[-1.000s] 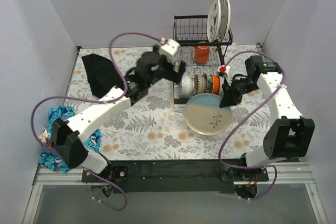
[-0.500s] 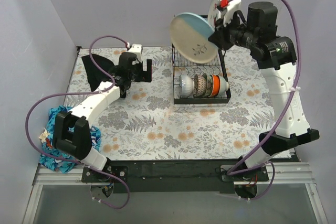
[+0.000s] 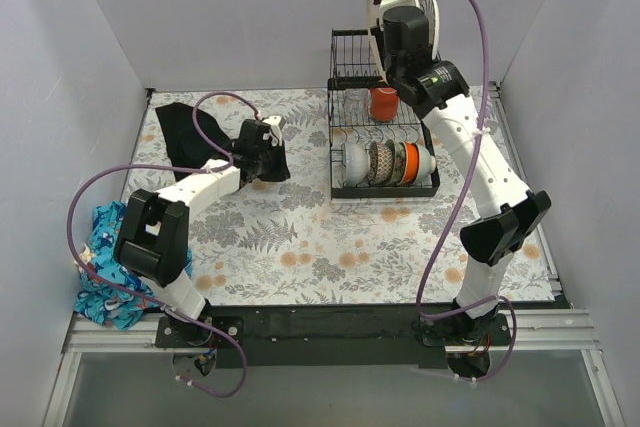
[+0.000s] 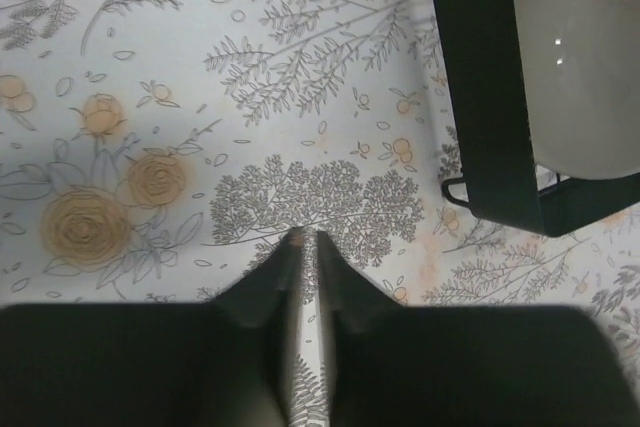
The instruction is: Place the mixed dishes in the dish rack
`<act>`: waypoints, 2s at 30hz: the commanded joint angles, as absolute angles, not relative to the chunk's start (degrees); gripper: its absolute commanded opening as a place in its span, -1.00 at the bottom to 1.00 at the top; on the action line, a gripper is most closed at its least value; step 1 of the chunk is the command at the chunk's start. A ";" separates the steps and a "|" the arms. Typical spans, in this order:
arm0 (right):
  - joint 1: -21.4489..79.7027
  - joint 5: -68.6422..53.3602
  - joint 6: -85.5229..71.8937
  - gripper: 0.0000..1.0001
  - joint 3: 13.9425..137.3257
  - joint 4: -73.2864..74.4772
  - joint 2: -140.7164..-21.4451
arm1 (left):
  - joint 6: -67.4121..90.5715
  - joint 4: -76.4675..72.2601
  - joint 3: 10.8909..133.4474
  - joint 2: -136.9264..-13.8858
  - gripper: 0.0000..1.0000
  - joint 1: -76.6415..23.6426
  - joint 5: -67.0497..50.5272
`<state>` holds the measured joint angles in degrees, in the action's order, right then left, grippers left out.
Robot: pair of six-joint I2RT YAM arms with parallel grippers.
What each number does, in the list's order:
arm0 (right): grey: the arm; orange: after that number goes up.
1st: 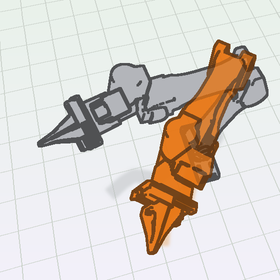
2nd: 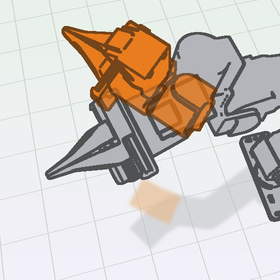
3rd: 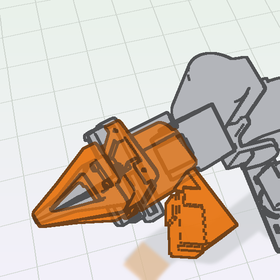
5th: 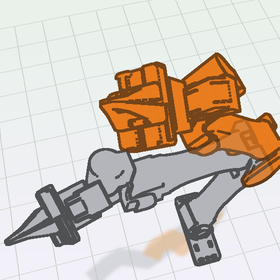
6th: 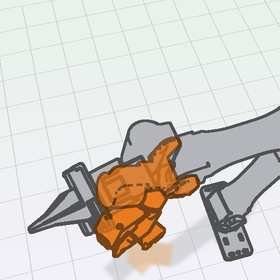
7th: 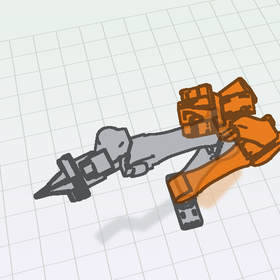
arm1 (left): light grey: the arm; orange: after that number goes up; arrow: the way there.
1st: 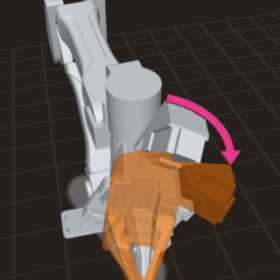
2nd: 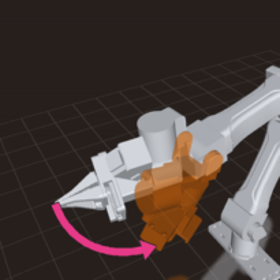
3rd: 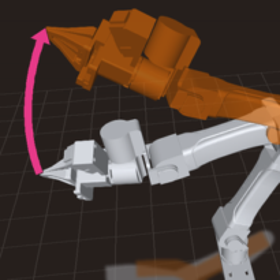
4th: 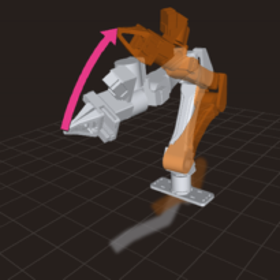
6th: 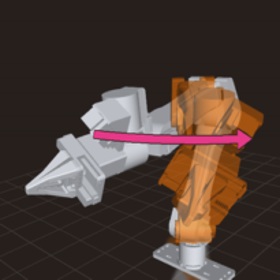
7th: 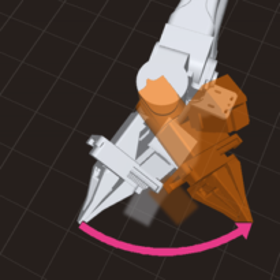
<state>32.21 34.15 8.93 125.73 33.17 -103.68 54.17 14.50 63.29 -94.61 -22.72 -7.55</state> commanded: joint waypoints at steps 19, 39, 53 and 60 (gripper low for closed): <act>32.43 48.34 13.36 -0.97 126.39 4.22 -106.43 | 57.04 13.80 57.39 -90.53 -1.00 -22.94 -15.03; 30.23 49.20 9.67 -0.97 121.02 5.98 -107.75 | 56.95 13.62 57.57 -91.23 -1.00 -22.85 -14.15; 30.23 55.11 9.23 -0.54 124.80 4.13 -114.17 | 55.99 14.06 56.08 -88.86 -1.00 -22.85 -12.92; 31.11 49.58 11.25 0.34 124.11 7.03 -110.40 | 56.42 14.06 56.86 -87.89 -0.59 -22.85 -14.76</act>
